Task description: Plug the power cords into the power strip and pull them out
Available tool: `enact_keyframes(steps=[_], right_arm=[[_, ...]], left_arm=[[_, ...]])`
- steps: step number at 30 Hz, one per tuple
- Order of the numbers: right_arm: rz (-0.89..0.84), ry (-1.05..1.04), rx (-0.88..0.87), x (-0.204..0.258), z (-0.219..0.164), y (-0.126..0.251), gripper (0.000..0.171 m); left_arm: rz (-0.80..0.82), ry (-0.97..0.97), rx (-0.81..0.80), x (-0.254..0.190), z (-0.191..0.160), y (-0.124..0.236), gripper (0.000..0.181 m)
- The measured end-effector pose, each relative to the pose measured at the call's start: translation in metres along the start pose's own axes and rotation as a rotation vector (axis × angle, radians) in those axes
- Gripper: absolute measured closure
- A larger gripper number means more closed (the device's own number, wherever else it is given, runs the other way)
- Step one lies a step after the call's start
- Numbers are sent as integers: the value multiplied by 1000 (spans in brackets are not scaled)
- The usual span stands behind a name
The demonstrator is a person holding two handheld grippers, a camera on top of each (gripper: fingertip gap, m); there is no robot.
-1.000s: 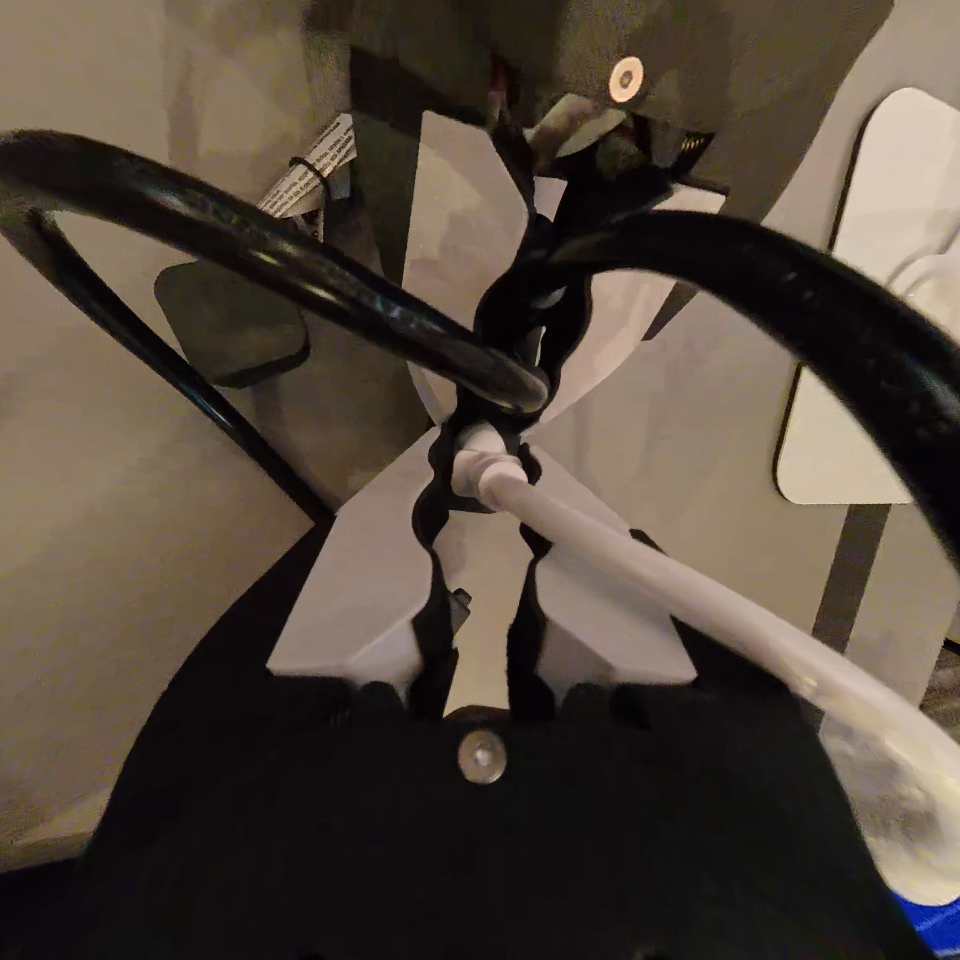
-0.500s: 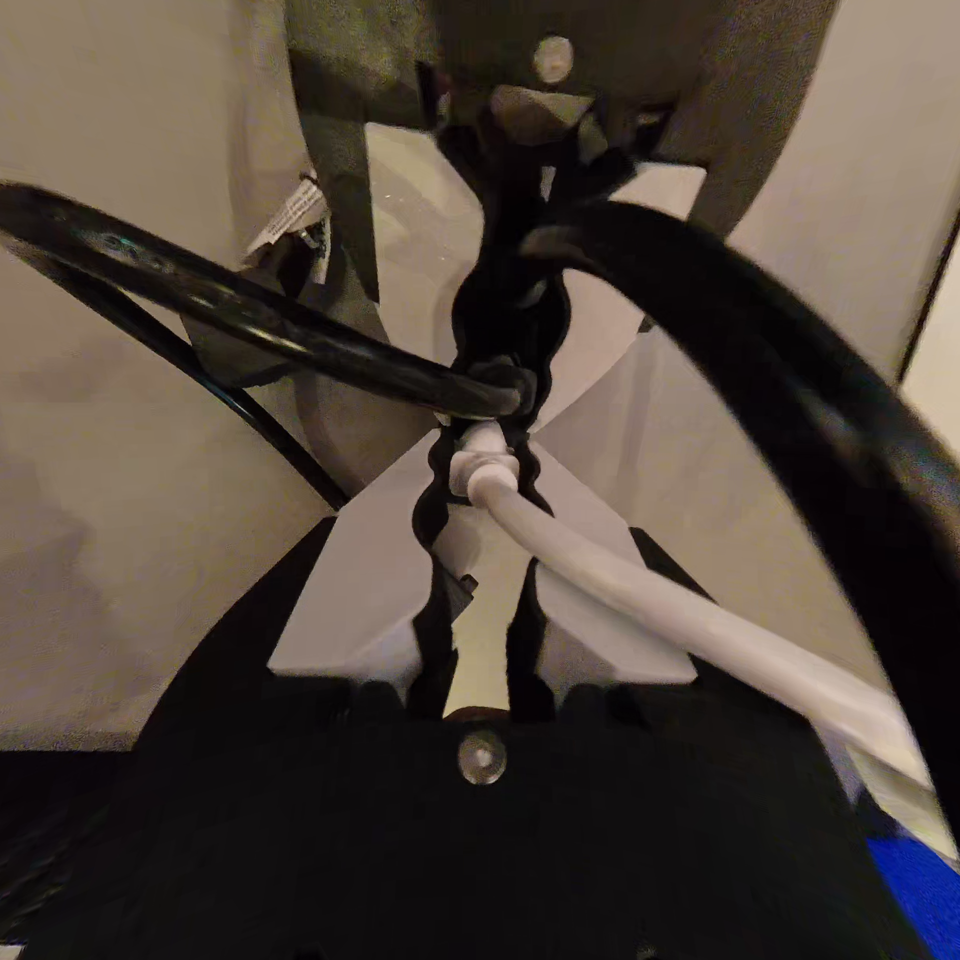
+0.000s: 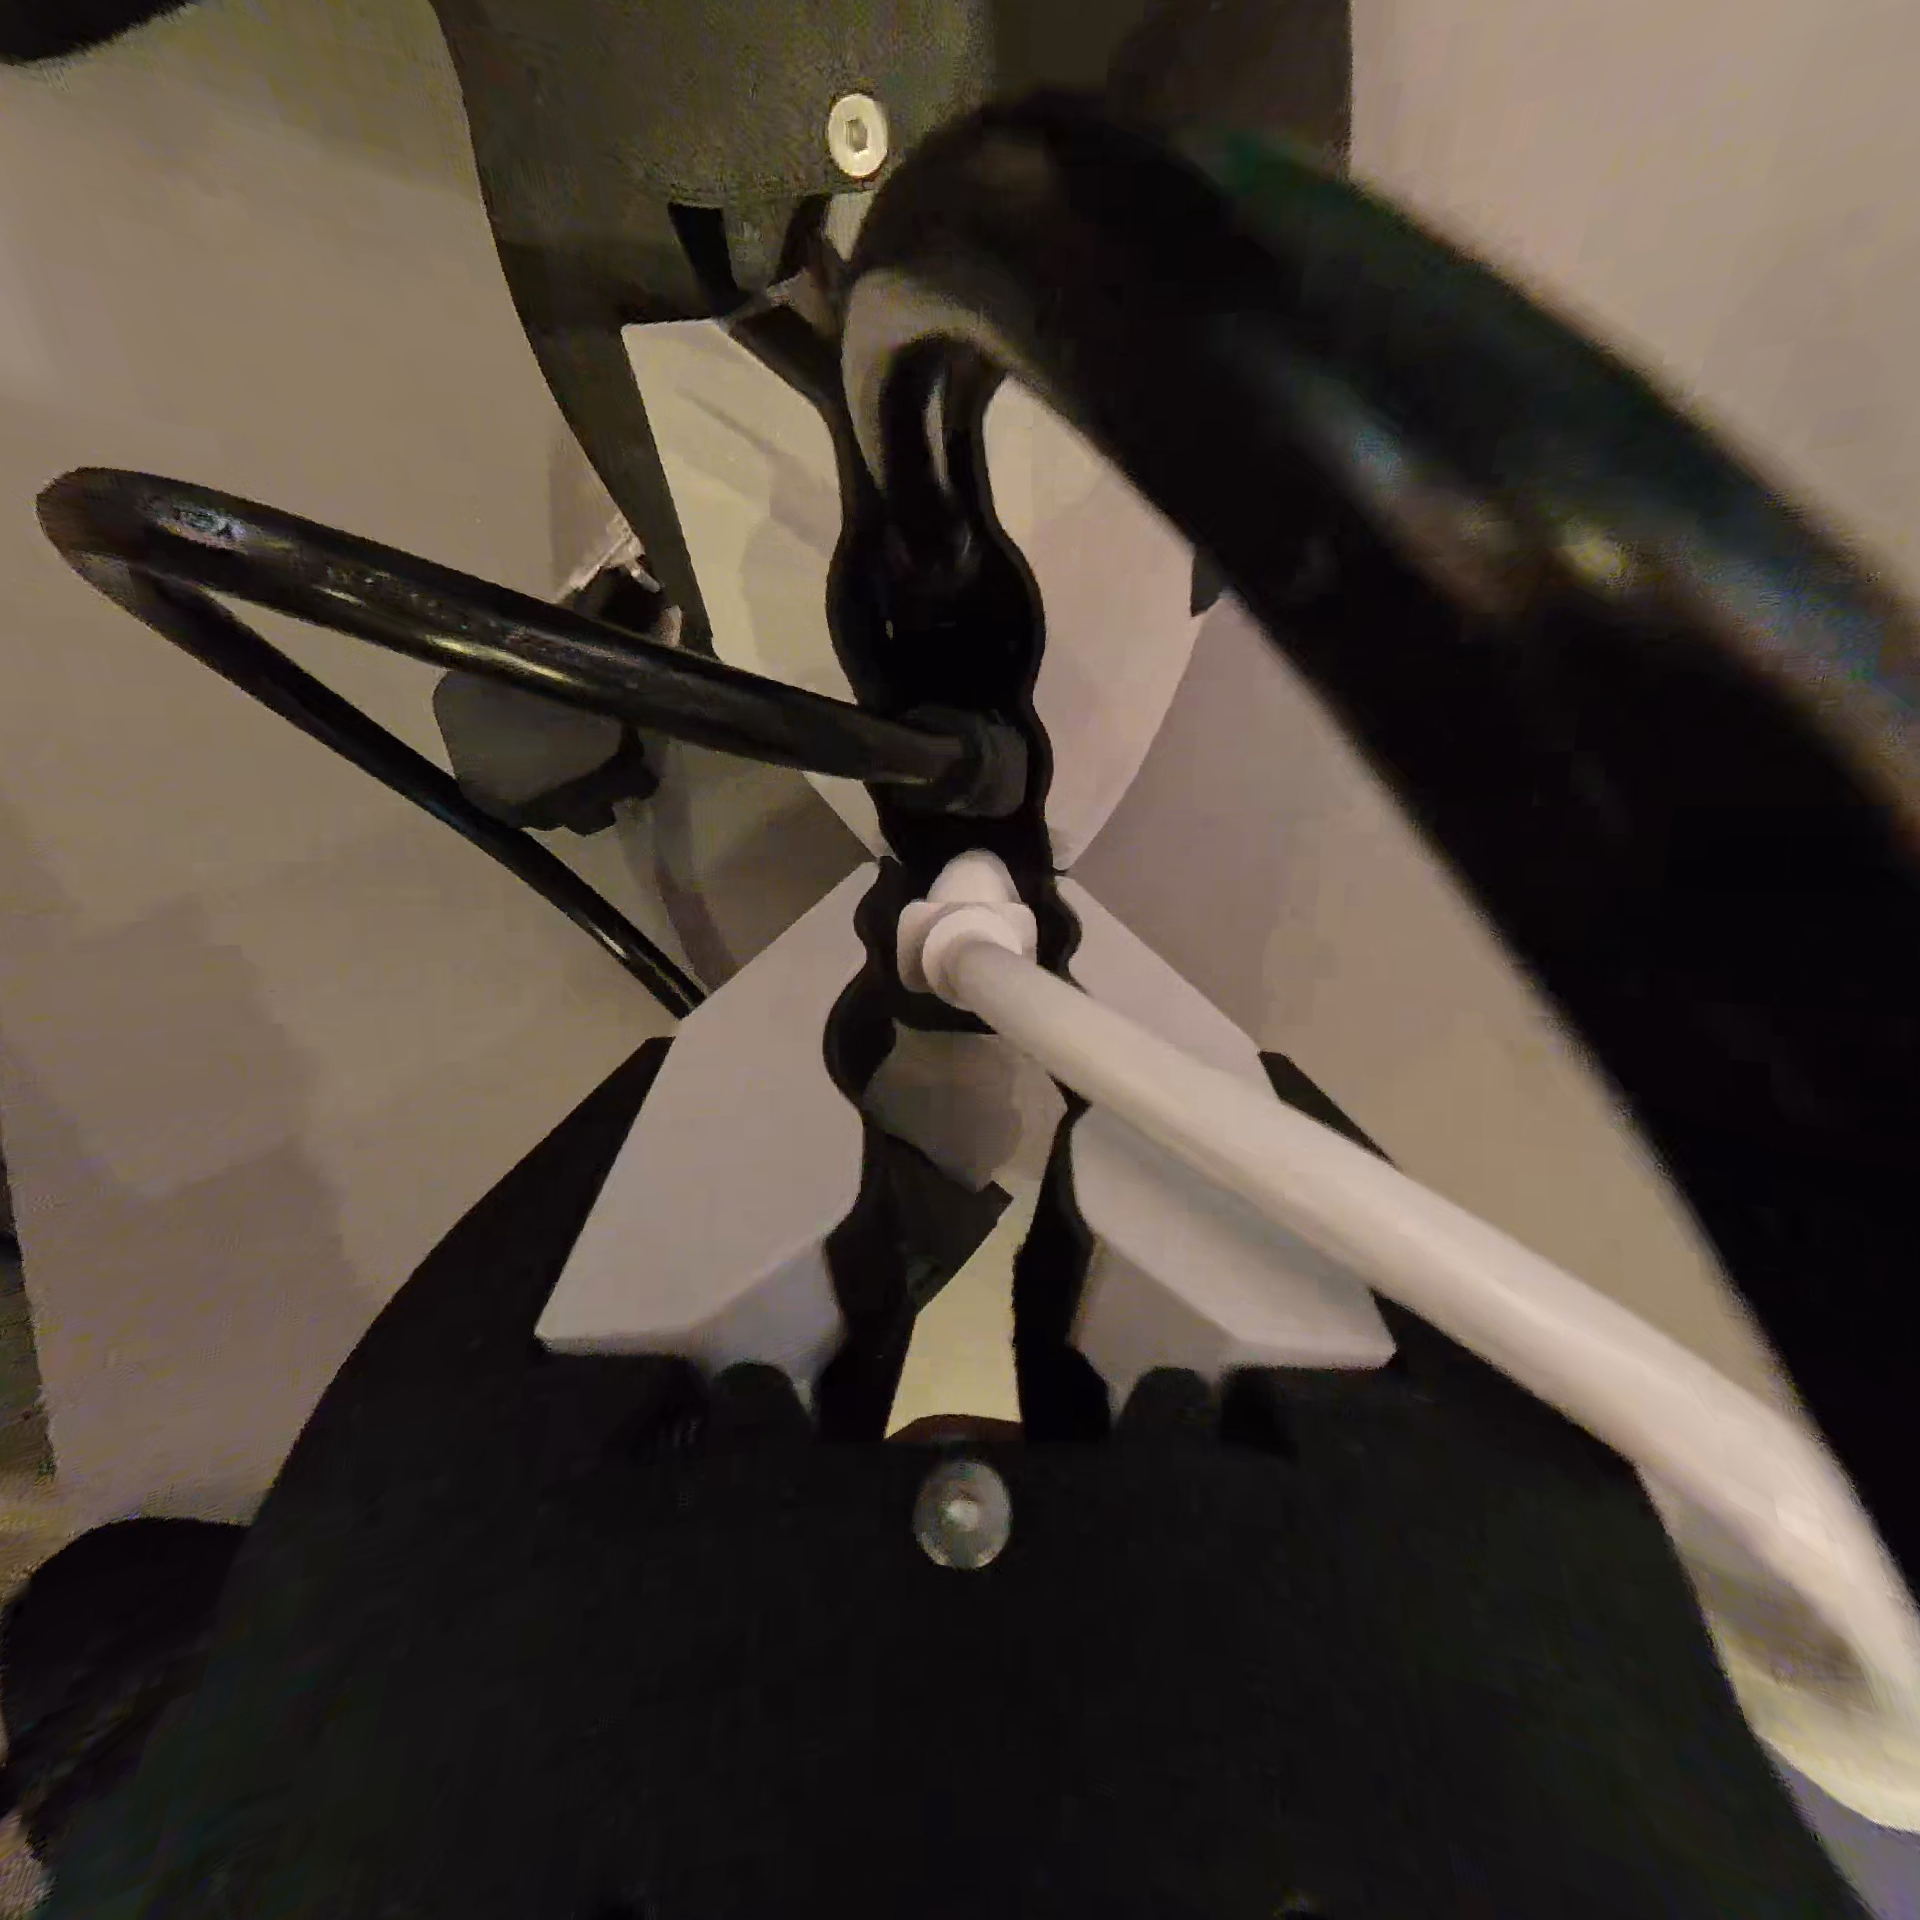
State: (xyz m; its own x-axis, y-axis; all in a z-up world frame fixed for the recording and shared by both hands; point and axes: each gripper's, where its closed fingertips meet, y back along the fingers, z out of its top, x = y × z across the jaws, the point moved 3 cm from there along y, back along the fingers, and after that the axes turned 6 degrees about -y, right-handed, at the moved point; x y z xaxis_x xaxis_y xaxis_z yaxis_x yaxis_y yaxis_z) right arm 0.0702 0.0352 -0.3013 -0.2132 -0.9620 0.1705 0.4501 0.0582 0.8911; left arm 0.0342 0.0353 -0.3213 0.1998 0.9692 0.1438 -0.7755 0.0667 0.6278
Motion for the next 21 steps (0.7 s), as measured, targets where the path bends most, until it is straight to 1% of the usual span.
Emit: enact_keyframes(steps=[3,5,6,8,9,10,13,15,16,18,21], right_arm=[[-221,181,155,10,1,-1,149],[-334,255,221,17,3,1,151],[-378,280,238,20,4,1,148],[-416,300,241,22,4,1,149],[-393,279,222,21,3,1,149],[-320,216,186,20,3,1,151],[-48,4,70,7,0,-1,148],[92,-83,3,0,-1,1,147],[101,-92,-13,-2,-1,1,147],[13,-36,24,-1,0,1,148],[-256,149,193,10,3,0,149]], left_arm=[[-8,-14,-4,-1,0,0,153],[-17,-26,-14,-3,1,2,153],[-11,-39,-17,-3,2,3,152],[-13,-50,-20,-5,3,3,153],[-8,-53,-16,-5,3,3,153],[-12,-51,-12,-5,2,2,153],[-28,-32,-2,-5,1,0,153],[-16,-3,-7,-2,1,0,153],[-16,11,-11,-1,1,0,153],[-4,-2,-11,1,-1,1,153],[-12,-5,-15,0,-1,1,152]])
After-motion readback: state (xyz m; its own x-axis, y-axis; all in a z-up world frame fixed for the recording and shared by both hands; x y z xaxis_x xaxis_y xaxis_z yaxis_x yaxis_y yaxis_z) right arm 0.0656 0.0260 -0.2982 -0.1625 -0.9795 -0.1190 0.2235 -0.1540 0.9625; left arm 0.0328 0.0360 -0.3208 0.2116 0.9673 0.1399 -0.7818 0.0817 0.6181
